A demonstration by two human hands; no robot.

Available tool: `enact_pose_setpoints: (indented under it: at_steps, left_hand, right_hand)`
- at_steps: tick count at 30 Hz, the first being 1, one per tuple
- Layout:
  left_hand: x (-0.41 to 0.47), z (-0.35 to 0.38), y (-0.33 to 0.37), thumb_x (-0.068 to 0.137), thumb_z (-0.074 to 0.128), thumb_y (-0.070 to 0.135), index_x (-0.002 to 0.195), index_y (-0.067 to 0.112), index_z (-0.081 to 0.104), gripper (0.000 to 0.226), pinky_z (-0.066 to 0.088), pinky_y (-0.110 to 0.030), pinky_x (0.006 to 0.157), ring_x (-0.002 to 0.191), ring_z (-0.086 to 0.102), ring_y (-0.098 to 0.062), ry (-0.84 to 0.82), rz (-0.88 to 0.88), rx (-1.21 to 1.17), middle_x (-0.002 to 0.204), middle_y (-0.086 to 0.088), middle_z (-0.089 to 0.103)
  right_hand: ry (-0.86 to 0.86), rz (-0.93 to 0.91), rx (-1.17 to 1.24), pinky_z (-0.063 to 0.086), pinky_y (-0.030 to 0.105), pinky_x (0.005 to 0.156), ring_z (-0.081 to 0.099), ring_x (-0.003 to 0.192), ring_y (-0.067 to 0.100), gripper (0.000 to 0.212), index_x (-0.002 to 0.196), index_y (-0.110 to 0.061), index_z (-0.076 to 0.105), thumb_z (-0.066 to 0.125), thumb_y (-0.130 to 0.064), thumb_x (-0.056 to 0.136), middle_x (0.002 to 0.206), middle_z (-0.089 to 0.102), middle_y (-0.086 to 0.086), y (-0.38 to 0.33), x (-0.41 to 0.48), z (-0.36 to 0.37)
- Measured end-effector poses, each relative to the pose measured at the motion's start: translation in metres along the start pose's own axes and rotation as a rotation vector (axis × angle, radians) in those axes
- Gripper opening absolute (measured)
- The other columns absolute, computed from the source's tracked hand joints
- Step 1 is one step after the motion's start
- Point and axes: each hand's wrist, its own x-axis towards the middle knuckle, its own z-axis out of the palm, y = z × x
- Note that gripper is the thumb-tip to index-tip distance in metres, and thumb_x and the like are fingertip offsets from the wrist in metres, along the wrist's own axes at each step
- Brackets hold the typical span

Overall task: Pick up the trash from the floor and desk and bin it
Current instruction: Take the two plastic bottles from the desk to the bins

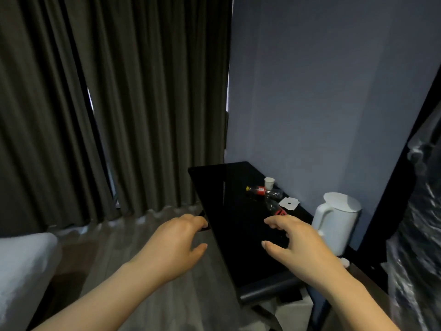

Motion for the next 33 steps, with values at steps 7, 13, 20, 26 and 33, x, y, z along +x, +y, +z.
enact_pose_setpoints:
  at_steps: [7, 13, 20, 26, 33]
  left_hand:
    - [0.104, 0.038, -0.050, 0.086, 0.058, 0.043, 0.127, 0.030, 0.051, 0.044, 0.042, -0.017, 0.091, 0.108, 0.056, -0.005, -0.027, 0.010, -0.046, 0.119, 0.011, 0.057]
    - [0.190, 0.072, -0.100, 0.085, 0.059, 0.040, 0.126, 0.028, 0.053, 0.043, 0.044, -0.021, 0.092, 0.108, 0.057, -0.008, -0.065, 0.092, -0.083, 0.120, 0.009, 0.058]
    - [0.297, 0.099, -0.171, 0.086, 0.058, 0.039, 0.127, 0.030, 0.051, 0.043, 0.047, -0.025, 0.090, 0.102, 0.058, -0.008, -0.106, 0.218, -0.137, 0.116, 0.009, 0.057]
    - [0.376, 0.113, -0.225, 0.086, 0.058, 0.040, 0.127, 0.030, 0.051, 0.043, 0.046, -0.019, 0.085, 0.099, 0.056, -0.005, -0.125, 0.332, -0.200, 0.115, 0.011, 0.056]
    - [0.426, 0.156, -0.255, 0.086, 0.059, 0.039, 0.126, 0.029, 0.051, 0.042, 0.048, -0.022, 0.087, 0.099, 0.055, -0.005, -0.245, 0.382, -0.289, 0.115, 0.011, 0.055]
  right_hand:
    - [-0.023, 0.042, 0.025, 0.040, 0.012, 0.088, 0.048, 0.102, -0.007, 0.048, 0.128, -0.036, 0.053, 0.064, -0.045, 0.081, 0.113, 0.053, -0.023, 0.041, 0.098, 0.027]
    - [-0.033, 0.138, 0.008, 0.039, 0.010, 0.082, 0.048, 0.095, -0.009, 0.048, 0.127, -0.038, 0.053, 0.065, -0.046, 0.081, 0.114, 0.053, -0.023, 0.068, 0.166, 0.061]
    - [0.013, 0.288, -0.078, 0.039, 0.013, 0.088, 0.049, 0.105, -0.003, 0.050, 0.130, -0.033, 0.052, 0.065, -0.043, 0.083, 0.121, 0.056, -0.015, 0.074, 0.252, 0.102]
    - [0.037, 0.416, -0.079, 0.036, 0.008, 0.081, 0.046, 0.100, -0.008, 0.052, 0.131, -0.038, 0.049, 0.066, -0.047, 0.082, 0.118, 0.052, -0.023, 0.073, 0.310, 0.133]
    - [0.004, 0.550, -0.112, 0.035, 0.005, 0.073, 0.046, 0.092, -0.010, 0.051, 0.130, -0.038, 0.050, 0.066, -0.047, 0.082, 0.114, 0.051, -0.024, 0.095, 0.348, 0.162]
